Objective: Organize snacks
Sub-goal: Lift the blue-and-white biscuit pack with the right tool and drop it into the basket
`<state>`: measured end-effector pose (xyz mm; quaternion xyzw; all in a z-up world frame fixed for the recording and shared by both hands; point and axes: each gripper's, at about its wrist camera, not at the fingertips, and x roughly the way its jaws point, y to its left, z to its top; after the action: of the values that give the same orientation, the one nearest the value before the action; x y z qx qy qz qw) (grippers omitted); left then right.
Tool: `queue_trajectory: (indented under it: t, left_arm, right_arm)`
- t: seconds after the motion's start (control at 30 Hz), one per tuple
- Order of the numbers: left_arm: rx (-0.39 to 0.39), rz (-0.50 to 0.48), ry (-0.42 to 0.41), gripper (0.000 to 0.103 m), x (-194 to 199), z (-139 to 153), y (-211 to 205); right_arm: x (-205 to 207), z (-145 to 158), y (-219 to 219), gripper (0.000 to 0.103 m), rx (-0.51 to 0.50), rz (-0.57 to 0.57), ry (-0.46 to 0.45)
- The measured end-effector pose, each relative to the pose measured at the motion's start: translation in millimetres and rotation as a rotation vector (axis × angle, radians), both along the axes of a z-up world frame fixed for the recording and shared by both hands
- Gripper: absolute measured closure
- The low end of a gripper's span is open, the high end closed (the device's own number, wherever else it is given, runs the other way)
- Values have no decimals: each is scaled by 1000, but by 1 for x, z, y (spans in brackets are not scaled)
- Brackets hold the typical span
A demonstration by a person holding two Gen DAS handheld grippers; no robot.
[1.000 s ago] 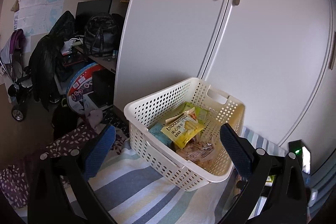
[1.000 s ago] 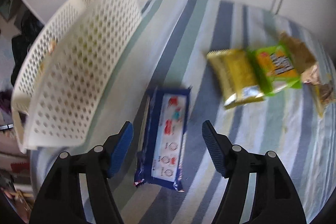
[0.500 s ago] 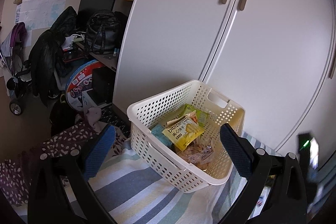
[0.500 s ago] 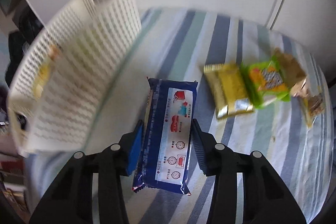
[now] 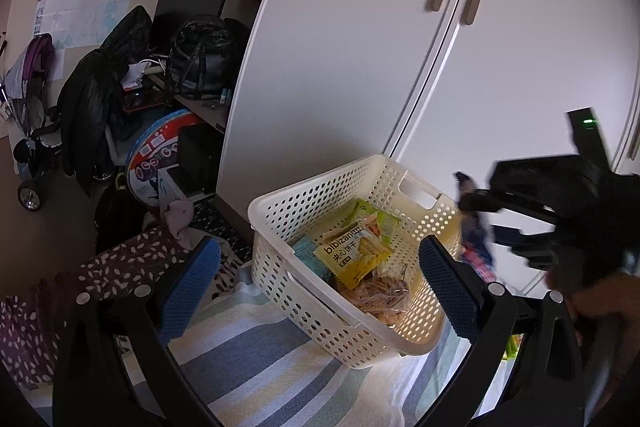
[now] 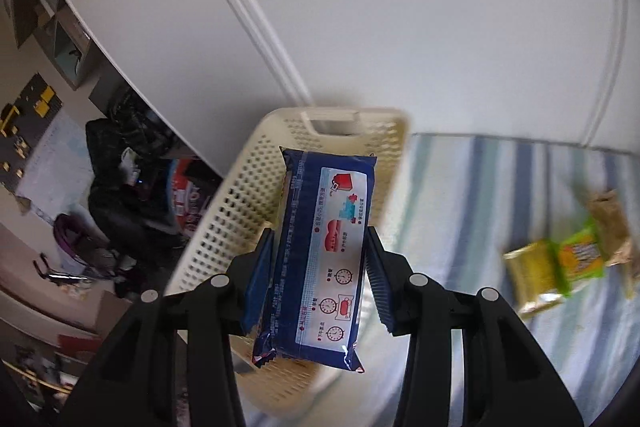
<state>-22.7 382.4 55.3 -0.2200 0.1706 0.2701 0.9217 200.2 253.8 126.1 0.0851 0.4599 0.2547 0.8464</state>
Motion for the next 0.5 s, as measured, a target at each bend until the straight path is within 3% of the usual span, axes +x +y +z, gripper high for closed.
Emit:
queue_trajectory:
  t: [0.17, 0.5]
  left_arm:
    - [-8, 1, -1, 2, 0, 0, 2]
    - [9, -1, 7, 2, 2, -1, -2]
  right_arm:
    - [13, -22, 20, 55, 55, -29, 93]
    - [9, -25, 9, 55, 30, -44, 29]
